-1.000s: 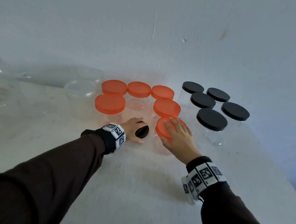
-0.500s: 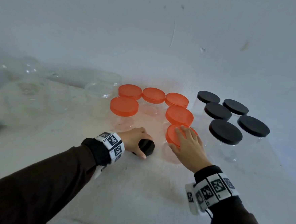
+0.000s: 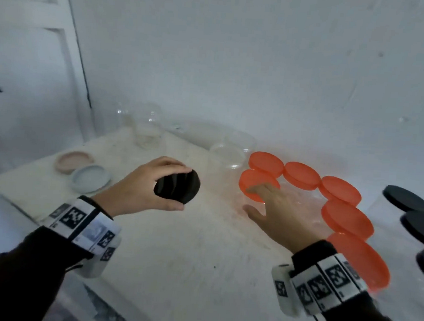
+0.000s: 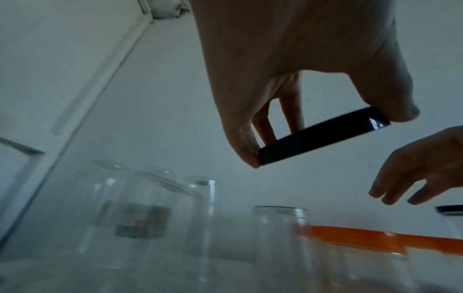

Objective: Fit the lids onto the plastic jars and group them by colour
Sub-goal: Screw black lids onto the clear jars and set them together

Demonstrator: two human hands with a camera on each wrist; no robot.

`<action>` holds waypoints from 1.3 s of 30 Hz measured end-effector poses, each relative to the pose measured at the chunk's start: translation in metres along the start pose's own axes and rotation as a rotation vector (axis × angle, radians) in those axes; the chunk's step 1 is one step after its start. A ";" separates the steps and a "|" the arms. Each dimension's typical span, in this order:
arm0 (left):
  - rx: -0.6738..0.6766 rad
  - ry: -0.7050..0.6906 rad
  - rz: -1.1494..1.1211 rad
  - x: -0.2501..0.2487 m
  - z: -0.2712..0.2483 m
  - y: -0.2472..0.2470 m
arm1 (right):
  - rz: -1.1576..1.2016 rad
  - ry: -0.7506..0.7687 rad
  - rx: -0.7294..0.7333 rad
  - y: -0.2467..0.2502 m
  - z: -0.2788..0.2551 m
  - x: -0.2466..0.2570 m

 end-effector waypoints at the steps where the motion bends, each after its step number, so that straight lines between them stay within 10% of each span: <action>1: -0.052 0.029 0.004 0.012 -0.004 0.013 | 0.012 0.027 0.019 -0.009 0.015 0.010; 8: -0.287 0.235 0.101 0.094 -0.020 0.073 | 0.016 0.140 0.035 -0.058 0.130 0.067; 18: -0.256 0.214 0.075 0.170 -0.017 0.111 | -0.024 -0.024 0.029 -0.084 0.237 0.086; 39: -0.187 0.072 0.012 0.196 0.004 0.119 | -0.112 -0.171 0.131 -0.082 0.239 0.095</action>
Point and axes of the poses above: each hand's wrist, its own z-axis towards the middle knuckle, its own y-axis out of the back of the hand, x = y × z, the point moved 3 cm from there along z, towards the middle knuckle, and after that the axes turned 14 degrees about z, right-handed, at the moved point
